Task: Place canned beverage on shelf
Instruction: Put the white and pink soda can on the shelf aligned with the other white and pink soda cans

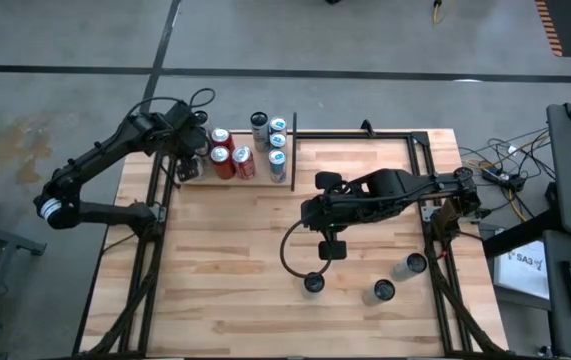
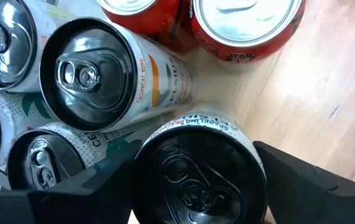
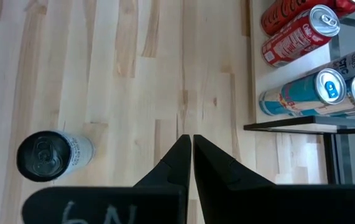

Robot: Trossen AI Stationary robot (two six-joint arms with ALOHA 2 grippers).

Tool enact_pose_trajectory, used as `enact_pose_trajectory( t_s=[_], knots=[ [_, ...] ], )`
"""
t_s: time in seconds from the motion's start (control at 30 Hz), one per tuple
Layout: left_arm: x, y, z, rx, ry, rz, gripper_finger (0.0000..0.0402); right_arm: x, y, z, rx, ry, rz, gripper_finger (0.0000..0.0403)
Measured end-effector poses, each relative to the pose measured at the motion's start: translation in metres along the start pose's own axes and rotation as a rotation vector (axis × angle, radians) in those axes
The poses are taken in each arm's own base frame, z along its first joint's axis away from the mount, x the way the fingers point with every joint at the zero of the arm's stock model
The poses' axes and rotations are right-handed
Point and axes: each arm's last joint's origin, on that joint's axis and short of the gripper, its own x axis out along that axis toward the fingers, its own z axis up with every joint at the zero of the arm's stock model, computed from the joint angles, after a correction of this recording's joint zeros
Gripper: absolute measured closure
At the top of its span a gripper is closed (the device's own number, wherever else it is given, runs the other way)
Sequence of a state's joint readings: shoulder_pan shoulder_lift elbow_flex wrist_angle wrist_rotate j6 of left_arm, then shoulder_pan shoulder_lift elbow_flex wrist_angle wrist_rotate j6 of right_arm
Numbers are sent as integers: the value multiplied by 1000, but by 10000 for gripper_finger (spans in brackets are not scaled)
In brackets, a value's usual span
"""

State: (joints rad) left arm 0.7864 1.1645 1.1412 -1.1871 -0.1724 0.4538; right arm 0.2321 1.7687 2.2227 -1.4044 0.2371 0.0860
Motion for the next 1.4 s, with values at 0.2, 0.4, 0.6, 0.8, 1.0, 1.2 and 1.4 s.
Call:
enact_pose_trajectory(
  t_s=[0.2,0.4,0.6,0.8,1.0,1.2,1.4],
  knots=[
    [0,-1,-3,-25,25,-12,126,0,0,0,7,0,0,394],
    [0,-1,-3,-48,30,-12,126,0,0,0,7,0,0,394],
    [1,-1,-4,-51,42,3,125,0,0,0,8,0,0,394],
    [4,0,-5,-54,67,53,125,0,0,0,8,0,0,394],
    [11,-3,-7,-57,69,55,125,-1,0,0,9,-1,0,394],
    [8,-3,-10,-67,60,62,124,-1,0,0,9,-1,0,394],
    [5,-4,-14,-69,55,65,107,-2,-1,0,9,-4,0,394]
  ],
)
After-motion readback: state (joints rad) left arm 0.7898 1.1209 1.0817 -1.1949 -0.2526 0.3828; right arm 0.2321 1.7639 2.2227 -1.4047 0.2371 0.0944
